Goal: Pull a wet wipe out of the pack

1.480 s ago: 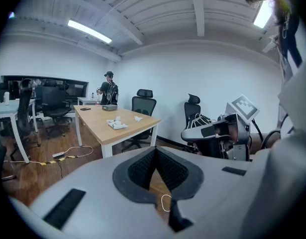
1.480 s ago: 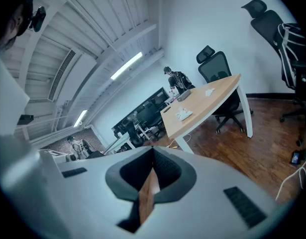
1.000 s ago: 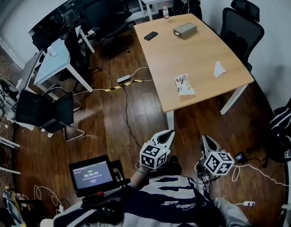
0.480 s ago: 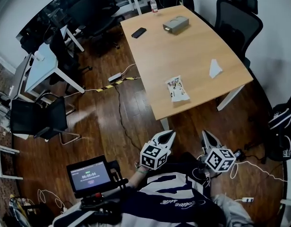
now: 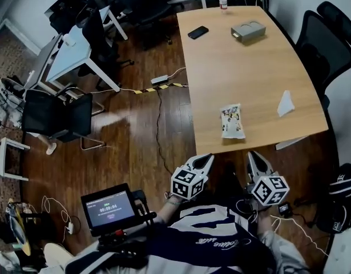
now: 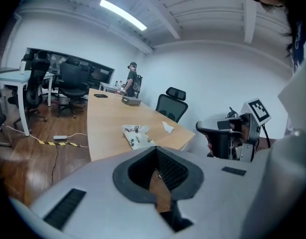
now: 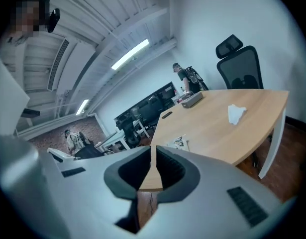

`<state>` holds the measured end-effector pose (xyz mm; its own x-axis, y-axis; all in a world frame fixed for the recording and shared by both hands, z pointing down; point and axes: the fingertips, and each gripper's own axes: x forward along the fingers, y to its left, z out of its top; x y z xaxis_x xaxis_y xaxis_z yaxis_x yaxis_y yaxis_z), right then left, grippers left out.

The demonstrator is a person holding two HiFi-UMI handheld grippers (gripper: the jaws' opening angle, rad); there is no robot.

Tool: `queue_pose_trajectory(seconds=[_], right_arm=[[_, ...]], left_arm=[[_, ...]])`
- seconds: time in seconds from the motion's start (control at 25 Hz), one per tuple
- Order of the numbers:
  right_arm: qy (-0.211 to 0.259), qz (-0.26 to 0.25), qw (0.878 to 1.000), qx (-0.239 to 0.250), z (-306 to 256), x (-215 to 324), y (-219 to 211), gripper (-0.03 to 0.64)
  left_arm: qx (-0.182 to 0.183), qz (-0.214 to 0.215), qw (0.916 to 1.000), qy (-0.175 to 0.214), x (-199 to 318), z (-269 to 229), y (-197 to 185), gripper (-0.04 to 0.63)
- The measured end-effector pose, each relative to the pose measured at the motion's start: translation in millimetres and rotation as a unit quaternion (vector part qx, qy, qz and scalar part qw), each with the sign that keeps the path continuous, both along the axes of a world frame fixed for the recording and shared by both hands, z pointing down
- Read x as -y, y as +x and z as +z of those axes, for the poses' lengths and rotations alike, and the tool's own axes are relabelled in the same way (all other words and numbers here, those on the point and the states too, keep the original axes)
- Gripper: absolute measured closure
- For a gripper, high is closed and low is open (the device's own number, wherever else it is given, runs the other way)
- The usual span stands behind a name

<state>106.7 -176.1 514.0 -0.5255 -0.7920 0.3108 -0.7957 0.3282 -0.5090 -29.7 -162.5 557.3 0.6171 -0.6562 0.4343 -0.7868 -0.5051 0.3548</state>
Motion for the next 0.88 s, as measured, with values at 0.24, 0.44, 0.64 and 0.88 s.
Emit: queue_pose_trajectory(seconds=[0.24,0.44,0.64,0.88], right_arm=[[-0.005,-0.088,0.996,-0.017,4.1,68.1,0.4,0.577],[0.001,-0.161,0.984,-0.077,15.1,97.6,-6.8,0.553],[0.012,-0.233,0.962,-0.138,31.3,110.4,-13.4,0.508],[0.045,-0.307,0.924,-0.223,45.7,122.4,-29.4,0.507]], left_arm=[[-0.002,-0.035,0.9992,-0.02,52.5,10.6,26.4,0.592],[0.007,-0.052,0.9971,-0.055,76.2,31.9,38.7,0.592],[0.022,-0.073,0.9937,-0.082,86.2,53.3,42.0,0.592],[0.036,-0.081,0.9923,-0.087,106.7,63.6,51.3,0.592]])
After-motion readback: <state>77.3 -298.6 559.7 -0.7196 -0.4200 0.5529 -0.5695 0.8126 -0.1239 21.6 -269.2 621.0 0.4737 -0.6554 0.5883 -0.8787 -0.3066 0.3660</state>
